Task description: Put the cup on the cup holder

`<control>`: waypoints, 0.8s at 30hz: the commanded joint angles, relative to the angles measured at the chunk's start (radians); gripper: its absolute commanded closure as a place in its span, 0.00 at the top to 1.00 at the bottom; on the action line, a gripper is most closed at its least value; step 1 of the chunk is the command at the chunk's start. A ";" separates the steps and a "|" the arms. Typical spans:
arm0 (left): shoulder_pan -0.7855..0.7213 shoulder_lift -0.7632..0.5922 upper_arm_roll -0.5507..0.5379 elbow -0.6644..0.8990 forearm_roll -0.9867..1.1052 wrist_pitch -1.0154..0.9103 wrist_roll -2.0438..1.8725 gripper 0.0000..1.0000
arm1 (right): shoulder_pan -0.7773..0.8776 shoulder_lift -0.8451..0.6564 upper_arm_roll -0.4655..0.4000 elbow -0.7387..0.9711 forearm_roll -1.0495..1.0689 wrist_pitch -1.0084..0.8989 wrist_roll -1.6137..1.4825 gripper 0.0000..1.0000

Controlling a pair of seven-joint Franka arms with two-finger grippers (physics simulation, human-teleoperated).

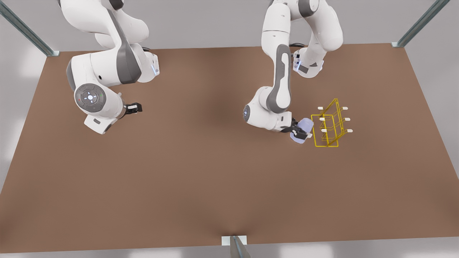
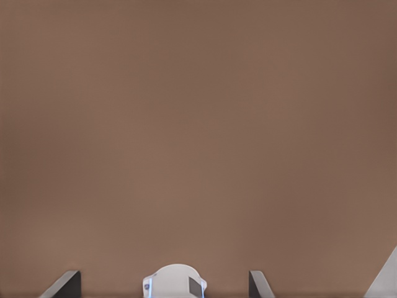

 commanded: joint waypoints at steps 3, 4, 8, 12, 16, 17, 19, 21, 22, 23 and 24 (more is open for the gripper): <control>-0.066 0.040 0.061 -0.136 0.153 -0.097 0.509 0.77 | -0.001 0.002 -0.001 0.000 0.000 0.000 0.010 1.00; -0.121 0.046 0.105 -0.173 0.153 -0.100 0.635 0.77 | -0.001 0.002 -0.001 0.000 0.001 0.000 0.010 1.00; -0.172 0.049 0.130 -0.208 0.195 -0.106 1.008 0.77 | -0.001 0.002 -0.001 -0.003 0.000 0.000 0.011 1.00; -0.146 0.063 0.119 -0.207 0.195 -0.097 1.008 0.78 | 0.000 0.003 -0.001 -0.003 0.000 0.000 0.010 1.00; -0.097 0.066 0.122 -0.199 0.207 -0.073 0.999 0.78 | 0.003 0.003 -0.001 -0.003 0.000 0.000 0.011 1.00; -0.097 0.068 0.121 -0.199 0.207 -0.071 0.997 0.78 | 0.003 0.003 -0.001 -0.003 0.000 0.000 0.011 1.00; -0.080 0.068 0.116 -0.200 0.203 -0.071 0.986 0.79 | 0.005 0.005 0.001 -0.003 0.000 0.000 0.011 1.00; -0.061 0.072 0.114 -0.202 0.196 -0.048 0.977 0.80 | 0.005 0.007 -0.001 -0.003 0.000 0.000 0.011 1.00; -0.046 0.092 0.107 -0.203 0.193 -0.027 0.953 0.80 | 0.005 0.007 -0.001 -0.003 0.000 0.000 0.011 1.00; -0.029 0.097 0.079 -0.203 0.175 -0.023 0.934 0.80 | 0.005 0.007 -0.001 -0.001 0.000 0.000 0.011 1.00; -0.021 0.097 0.065 -0.202 0.173 -0.022 0.910 0.80 | 0.005 0.010 0.001 -0.003 0.000 0.000 0.011 1.00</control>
